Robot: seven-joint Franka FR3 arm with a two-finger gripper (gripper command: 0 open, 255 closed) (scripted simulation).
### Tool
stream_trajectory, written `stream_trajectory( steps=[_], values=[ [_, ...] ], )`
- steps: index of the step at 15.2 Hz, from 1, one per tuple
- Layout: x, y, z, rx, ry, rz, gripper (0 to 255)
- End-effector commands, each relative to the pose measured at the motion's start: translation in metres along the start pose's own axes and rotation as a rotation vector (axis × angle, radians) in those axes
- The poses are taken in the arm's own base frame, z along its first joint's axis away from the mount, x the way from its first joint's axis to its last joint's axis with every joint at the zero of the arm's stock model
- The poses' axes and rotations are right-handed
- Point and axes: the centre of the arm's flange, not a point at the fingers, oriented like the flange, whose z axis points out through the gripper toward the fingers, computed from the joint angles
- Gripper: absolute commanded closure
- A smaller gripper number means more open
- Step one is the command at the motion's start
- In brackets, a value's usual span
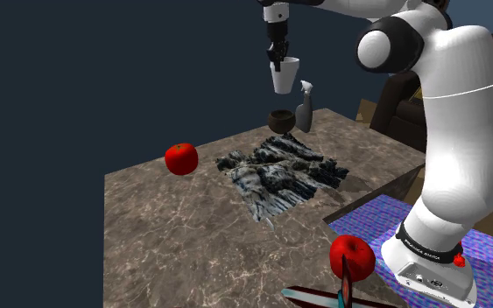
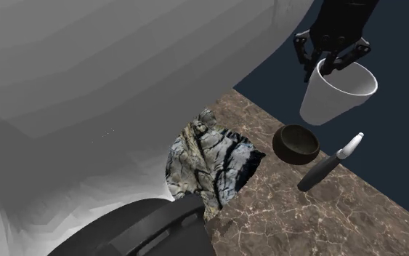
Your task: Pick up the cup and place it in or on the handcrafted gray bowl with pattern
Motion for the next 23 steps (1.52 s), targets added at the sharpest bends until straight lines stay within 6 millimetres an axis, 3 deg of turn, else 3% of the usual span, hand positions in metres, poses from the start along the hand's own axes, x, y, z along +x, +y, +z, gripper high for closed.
stream_trajectory(
  steps=[1,23],
  values=[
    [-0.002,0.006,0.005,0.000,0.001,-0.001,255],
    [0.006,-0.001,0.116,0.000,0.001,-0.001,255]
  ],
)
